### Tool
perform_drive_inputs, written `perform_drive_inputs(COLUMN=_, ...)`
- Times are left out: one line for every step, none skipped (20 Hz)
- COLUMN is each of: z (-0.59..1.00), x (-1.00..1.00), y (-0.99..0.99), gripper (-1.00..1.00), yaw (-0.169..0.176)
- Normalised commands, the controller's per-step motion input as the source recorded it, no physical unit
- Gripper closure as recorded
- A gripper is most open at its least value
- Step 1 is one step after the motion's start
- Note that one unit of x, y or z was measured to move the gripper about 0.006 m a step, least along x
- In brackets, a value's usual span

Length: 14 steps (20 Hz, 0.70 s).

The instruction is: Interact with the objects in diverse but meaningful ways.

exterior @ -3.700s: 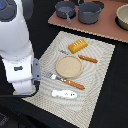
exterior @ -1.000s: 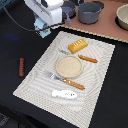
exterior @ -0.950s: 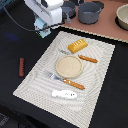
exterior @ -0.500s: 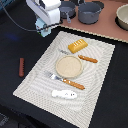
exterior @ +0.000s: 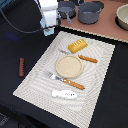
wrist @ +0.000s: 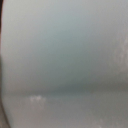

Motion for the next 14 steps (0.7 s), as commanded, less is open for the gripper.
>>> perform_drive_inputs(z=-0.08, x=0.35, y=0.27, gripper=1.0, yaw=-0.107)
perform_drive_inputs(z=-0.04, x=0.45, y=0.26, gripper=1.0, yaw=-0.103)
perform_drive_inputs(z=-0.03, x=0.49, y=0.25, gripper=1.0, yaw=-0.096)
perform_drive_inputs(z=-0.03, x=0.47, y=0.22, gripper=1.0, yaw=-0.09)
perform_drive_inputs(z=-0.03, x=0.51, y=0.16, gripper=1.0, yaw=-0.076)
perform_drive_inputs(z=-0.06, x=0.51, y=0.13, gripper=1.0, yaw=-0.066)
perform_drive_inputs(z=-0.06, x=0.53, y=0.12, gripper=1.0, yaw=-0.066)
perform_drive_inputs(z=-0.06, x=0.57, y=0.1, gripper=1.0, yaw=-0.065)
perform_drive_inputs(z=-0.06, x=0.58, y=0.1, gripper=1.0, yaw=-0.07)
perform_drive_inputs(z=-0.06, x=0.59, y=0.09, gripper=1.0, yaw=-0.07)
perform_drive_inputs(z=-0.04, x=0.69, y=0.07, gripper=1.0, yaw=-0.075)
perform_drive_inputs(z=-0.03, x=0.69, y=0.05, gripper=1.0, yaw=-0.08)
perform_drive_inputs(z=0.0, x=0.79, y=0.05, gripper=1.0, yaw=-0.081)
perform_drive_inputs(z=0.0, x=0.82, y=0.06, gripper=1.0, yaw=-0.079)
